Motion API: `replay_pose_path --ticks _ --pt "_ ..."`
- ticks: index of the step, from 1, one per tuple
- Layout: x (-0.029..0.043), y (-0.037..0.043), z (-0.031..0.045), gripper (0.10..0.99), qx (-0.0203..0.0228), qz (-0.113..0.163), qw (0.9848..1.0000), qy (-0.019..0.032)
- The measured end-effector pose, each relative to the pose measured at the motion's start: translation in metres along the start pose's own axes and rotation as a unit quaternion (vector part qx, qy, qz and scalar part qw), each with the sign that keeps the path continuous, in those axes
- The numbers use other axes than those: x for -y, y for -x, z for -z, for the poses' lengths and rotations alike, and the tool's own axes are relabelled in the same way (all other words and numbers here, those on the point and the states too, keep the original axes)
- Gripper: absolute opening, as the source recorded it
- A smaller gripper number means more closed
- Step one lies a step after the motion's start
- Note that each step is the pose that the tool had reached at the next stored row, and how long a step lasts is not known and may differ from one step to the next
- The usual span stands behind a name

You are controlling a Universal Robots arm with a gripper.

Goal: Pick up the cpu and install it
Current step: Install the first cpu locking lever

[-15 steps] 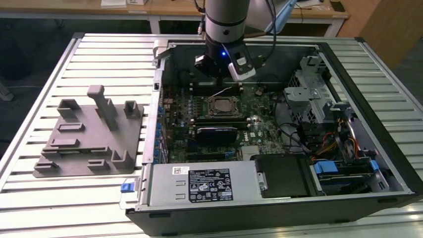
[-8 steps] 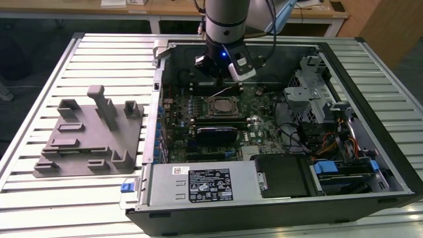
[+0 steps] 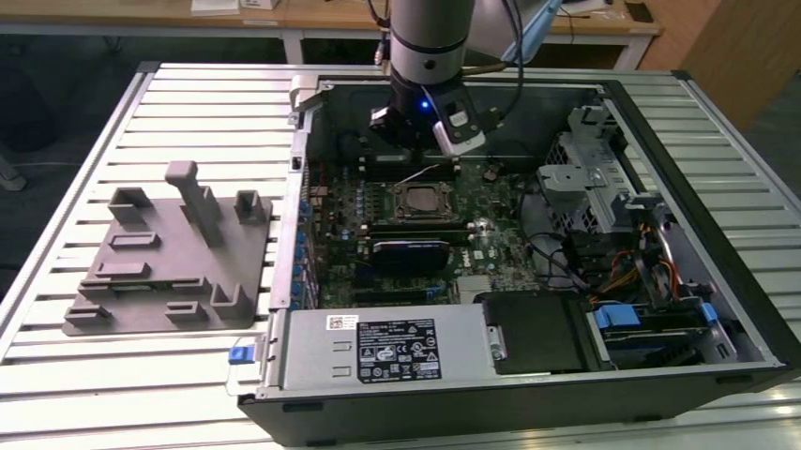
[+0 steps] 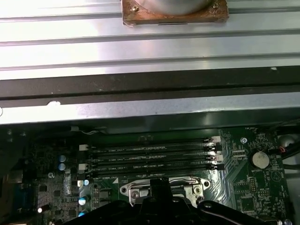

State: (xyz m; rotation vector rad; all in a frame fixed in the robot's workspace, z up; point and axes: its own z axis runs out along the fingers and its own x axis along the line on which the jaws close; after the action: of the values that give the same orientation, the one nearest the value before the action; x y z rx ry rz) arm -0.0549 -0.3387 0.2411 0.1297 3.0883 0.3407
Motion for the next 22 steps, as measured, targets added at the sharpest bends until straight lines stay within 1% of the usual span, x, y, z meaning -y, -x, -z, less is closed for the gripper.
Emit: replay_pose_path --ticks 3,7,22 --pt "0.0006 0.0001 -0.0029 0.106 0.0001 0.000 1.0000 0.0000" --pt "0.0013 0.0002 -0.0062 0.106 0.0012 0.000 1.0000 -0.0009" --pt "0.0028 0.0014 -0.0132 0.106 0.0017 0.000 1.0000 -0.0036"
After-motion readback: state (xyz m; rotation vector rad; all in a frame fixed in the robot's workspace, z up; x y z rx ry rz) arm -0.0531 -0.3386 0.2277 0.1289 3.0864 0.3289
